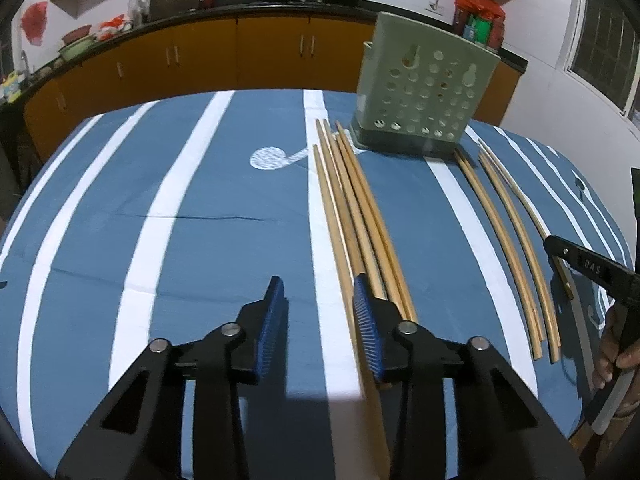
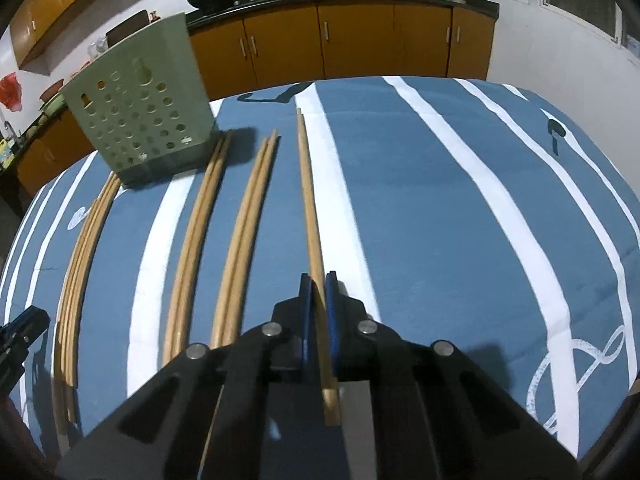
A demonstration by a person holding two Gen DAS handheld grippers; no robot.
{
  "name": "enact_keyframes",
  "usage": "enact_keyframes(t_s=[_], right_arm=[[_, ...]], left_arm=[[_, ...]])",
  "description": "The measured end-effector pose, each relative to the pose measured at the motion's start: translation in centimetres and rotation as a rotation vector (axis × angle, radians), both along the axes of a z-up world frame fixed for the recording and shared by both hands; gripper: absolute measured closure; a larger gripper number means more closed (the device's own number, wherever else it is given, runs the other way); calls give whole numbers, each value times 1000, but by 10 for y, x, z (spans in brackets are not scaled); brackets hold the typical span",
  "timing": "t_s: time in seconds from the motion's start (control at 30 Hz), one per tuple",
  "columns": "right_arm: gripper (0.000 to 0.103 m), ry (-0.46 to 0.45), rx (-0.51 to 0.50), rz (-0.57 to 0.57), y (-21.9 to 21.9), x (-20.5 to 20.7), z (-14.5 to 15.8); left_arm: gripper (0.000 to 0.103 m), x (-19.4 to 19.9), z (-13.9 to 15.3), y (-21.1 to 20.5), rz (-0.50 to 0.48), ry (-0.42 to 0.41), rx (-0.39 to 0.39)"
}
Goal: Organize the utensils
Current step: 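Grasp a wooden chopstick with the left gripper while the right gripper grasps another chopstick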
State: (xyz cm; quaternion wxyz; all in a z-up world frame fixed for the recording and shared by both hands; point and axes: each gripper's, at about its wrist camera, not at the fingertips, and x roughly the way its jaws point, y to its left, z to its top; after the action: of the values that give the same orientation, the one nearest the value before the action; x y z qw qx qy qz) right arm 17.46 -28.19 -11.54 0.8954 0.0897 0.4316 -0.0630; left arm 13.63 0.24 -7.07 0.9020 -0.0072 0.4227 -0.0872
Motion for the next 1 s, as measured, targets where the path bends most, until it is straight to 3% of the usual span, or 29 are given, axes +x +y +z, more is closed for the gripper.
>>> enact_keyframes(t_s=[0.33,0.63,1.0], right_arm=[[93,-8,-31,10,4,-2,1],[94,-11,-55,26,6,-1,1],[95,-33,-86,12,-5,14,0]], left_arm=[[74,4,-8,-7,-31,37,10],[95,15,-11,-6,-26,47,51],[95,51,-12,17,34,28,42]])
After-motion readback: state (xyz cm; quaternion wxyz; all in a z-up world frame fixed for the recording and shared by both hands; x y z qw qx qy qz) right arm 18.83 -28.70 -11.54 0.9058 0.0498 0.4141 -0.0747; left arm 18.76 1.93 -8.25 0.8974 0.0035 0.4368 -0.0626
